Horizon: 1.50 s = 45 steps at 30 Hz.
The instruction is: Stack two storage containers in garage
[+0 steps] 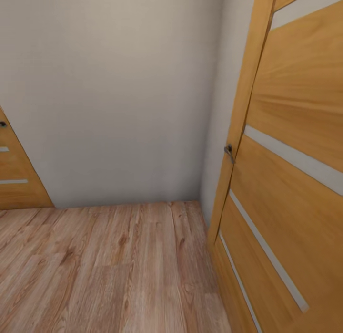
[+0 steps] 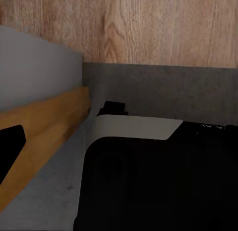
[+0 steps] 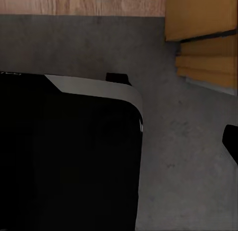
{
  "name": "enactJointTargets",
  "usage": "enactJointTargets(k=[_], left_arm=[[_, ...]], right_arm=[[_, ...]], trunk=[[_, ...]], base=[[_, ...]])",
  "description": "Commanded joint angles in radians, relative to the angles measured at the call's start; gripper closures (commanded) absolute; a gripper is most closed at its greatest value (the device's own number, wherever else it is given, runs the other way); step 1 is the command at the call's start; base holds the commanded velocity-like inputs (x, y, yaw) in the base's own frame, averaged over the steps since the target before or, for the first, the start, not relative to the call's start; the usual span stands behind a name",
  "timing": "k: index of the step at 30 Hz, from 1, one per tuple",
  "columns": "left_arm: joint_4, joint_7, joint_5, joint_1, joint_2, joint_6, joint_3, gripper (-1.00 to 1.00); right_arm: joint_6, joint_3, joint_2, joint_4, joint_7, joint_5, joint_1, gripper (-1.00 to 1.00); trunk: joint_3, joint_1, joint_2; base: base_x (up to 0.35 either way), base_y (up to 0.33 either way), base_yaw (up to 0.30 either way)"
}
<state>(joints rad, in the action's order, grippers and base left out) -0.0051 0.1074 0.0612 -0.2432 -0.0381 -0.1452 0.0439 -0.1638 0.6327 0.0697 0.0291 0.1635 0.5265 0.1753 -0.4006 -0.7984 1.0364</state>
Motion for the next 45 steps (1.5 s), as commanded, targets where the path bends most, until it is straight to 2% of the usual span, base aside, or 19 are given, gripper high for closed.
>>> enactJointTargets(k=[1, 31, 45], left_arm=[[0.001, 0.001, 0.006, -0.001, 0.0, -0.004, 0.004, -1.0], [0.001, 0.006, 0.006, -0.001, -0.002, -0.005, 0.004, -1.0], [0.001, 0.006, 0.006, -0.001, -0.002, -0.005, 0.004, -1.0]], right_arm=[[-0.005, 0.008, 0.001, 0.003, 0.001, 0.009, 0.001, -1.0], [-0.005, 0.008, 0.001, 0.003, 0.001, 0.009, 0.001, -1.0], [-0.005, 0.008, 0.001, 0.003, 0.001, 0.009, 0.001, -1.0]], trunk=[[-0.001, 0.0, 0.001], [-0.001, 0.0, 0.001], [-0.001, 0.0, 0.001]], base=[[0.213, 0.0, 0.0], [0.057, -0.032, 0.001], [0.001, -0.001, 0.11]])
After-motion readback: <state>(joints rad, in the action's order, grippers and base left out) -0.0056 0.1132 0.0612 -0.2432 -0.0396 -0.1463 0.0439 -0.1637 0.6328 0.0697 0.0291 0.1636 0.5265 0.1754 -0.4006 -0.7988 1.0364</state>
